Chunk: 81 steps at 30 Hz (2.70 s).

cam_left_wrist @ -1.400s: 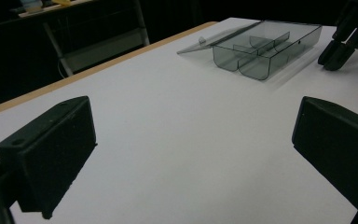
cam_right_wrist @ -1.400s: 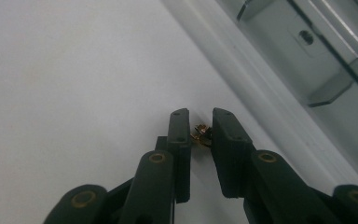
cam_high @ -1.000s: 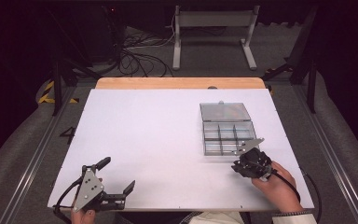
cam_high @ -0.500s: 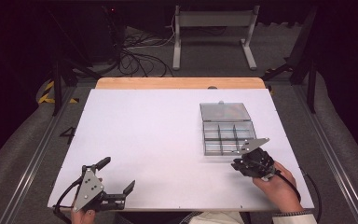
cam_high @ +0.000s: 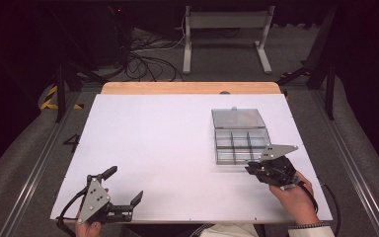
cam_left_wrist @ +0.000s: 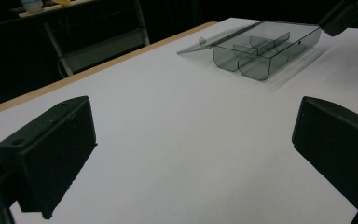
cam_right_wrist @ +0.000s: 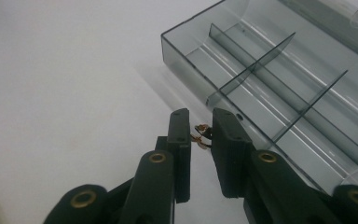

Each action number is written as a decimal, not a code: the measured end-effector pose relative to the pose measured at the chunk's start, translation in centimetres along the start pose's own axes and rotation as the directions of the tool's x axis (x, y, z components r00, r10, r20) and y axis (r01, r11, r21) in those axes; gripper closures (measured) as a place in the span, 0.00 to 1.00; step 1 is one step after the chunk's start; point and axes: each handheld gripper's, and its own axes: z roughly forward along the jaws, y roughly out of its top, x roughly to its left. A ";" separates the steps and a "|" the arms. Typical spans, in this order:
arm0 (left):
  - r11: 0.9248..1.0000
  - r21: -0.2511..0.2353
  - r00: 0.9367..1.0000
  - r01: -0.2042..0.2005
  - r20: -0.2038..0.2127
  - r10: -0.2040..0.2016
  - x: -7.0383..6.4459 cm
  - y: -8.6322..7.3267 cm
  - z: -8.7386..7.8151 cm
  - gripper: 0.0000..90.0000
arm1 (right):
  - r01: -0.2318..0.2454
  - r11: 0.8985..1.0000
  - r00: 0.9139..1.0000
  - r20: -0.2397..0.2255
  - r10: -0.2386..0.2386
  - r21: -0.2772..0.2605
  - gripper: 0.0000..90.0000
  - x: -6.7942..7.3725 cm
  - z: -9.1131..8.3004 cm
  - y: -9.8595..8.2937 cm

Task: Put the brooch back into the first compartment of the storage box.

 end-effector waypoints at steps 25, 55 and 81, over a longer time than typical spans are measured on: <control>1.000 -0.001 1.000 0.006 0.002 -0.006 0.0 0.0 0.0 0.00 | -0.031 0.993 0.998 0.059 0.038 -0.112 0.87 -0.5 -0.2 2.9; 1.000 0.005 1.000 0.006 0.002 -0.006 0.0 -0.1 0.1 0.00 | -0.085 0.987 0.990 0.103 0.100 -0.138 0.87 -2.1 3.2 6.2; 1.000 0.006 1.000 0.007 0.003 -0.007 0.0 -0.1 0.1 0.00 | -0.155 0.977 0.968 0.177 0.180 -0.147 0.87 -2.8 7.3 6.3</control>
